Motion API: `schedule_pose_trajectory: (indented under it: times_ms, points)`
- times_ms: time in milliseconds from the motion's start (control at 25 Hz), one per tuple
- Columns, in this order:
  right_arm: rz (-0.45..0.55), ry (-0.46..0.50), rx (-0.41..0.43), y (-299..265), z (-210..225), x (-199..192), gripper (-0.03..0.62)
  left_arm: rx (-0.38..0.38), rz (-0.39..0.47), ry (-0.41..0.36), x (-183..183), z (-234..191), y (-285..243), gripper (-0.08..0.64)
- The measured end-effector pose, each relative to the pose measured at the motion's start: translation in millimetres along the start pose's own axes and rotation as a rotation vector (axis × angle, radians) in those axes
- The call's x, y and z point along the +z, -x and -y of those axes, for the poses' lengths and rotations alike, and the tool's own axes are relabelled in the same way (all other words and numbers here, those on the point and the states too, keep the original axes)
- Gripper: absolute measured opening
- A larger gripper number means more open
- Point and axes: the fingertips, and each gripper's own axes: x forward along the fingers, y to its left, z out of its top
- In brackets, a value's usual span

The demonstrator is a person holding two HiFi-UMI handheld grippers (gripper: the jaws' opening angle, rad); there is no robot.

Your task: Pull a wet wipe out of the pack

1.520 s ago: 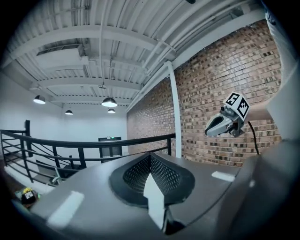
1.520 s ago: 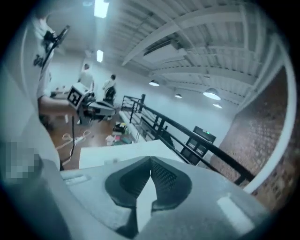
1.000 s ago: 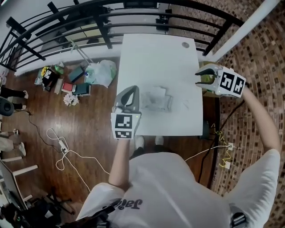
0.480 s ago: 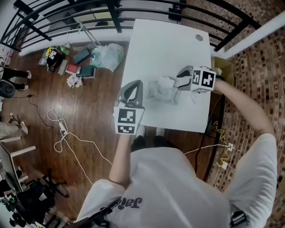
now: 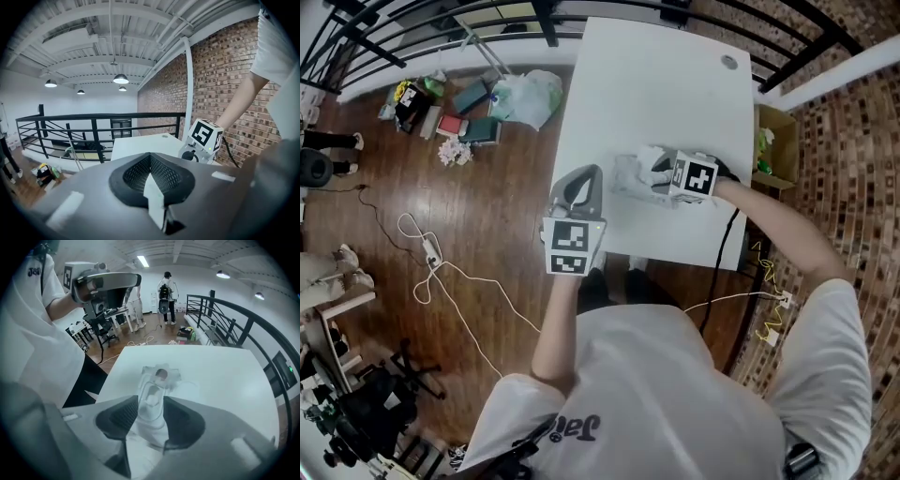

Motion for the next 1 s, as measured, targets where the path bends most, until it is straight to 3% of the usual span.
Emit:
schedule_pose_trajectory:
  times_ms: [480,800,840,880,1000]
  points:
    - [0.044,-0.124,0.058,-17.5,-4.1,-7.5,0.097,-0.002,-0.029,0.020,-17.9,6.1,-0.8,0.017]
    - [0.129,-0.336,0.144,-18.1,-0.1,-9.8,0.075,-0.010,-0.039,0.010,-20.6,11.6,3.1,0.017]
    - [0.140,-0.365,0.139,-19.0,1.6,-10.4,0.071,-0.009,-0.040,0.010,-21.5,11.1,4.1,0.017]
    - [0.144,-0.382,0.122,-20.2,4.4,-12.1,0.001,-0.009,-0.040,0.010,-22.2,10.6,4.8,0.017]
    - [0.135,-0.366,0.060,-22.5,9.3,-16.6,-0.008,-0.010,-0.040,0.002,-23.0,12.3,6.5,0.017]
